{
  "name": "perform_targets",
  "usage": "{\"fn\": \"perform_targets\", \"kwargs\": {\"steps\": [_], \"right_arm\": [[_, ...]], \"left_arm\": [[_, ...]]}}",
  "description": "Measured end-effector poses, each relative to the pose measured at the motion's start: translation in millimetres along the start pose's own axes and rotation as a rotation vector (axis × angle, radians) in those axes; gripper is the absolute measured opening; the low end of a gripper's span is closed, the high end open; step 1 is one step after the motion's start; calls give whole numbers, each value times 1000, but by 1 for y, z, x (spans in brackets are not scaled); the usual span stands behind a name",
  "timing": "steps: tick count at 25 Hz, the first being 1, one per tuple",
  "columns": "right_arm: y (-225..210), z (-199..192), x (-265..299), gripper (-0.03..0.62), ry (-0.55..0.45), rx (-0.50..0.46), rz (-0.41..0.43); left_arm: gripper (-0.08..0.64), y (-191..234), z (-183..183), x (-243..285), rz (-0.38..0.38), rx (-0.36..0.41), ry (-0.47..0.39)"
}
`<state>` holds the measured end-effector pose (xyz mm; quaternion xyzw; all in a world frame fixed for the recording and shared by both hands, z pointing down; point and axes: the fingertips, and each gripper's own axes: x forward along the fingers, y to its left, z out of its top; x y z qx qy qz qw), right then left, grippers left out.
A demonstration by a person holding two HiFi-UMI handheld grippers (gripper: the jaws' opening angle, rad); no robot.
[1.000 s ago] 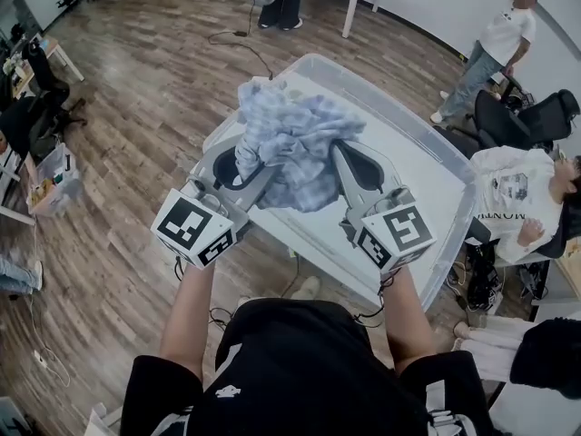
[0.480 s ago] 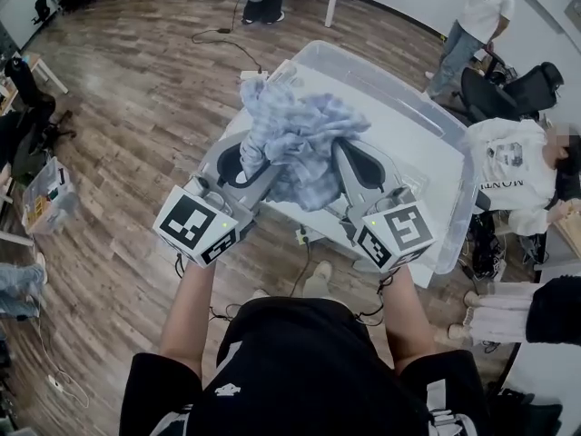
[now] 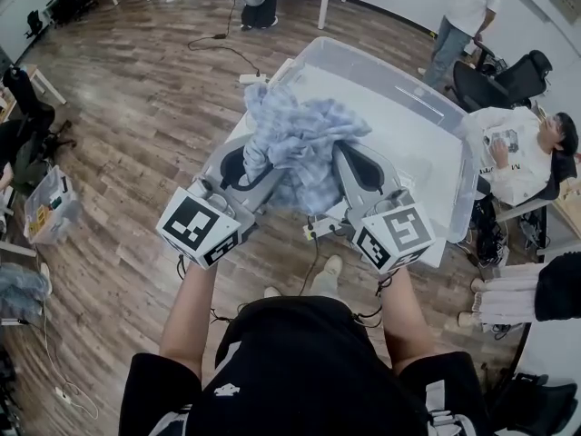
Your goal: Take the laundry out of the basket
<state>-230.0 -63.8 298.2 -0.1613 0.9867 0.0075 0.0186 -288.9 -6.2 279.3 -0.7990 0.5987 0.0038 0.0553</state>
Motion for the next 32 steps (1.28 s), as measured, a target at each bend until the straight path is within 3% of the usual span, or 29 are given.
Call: {"fn": "perform_targets", "kwargs": {"steps": [13, 32], "right_arm": [[66, -3, -36, -2, -46, 22, 6], [85, 22, -62, -2, -55, -7, 13]], "left_arm": [[142, -36, -1, -69, 1, 37, -23], [142, -63, 22, -86, -10, 46, -38]]}}
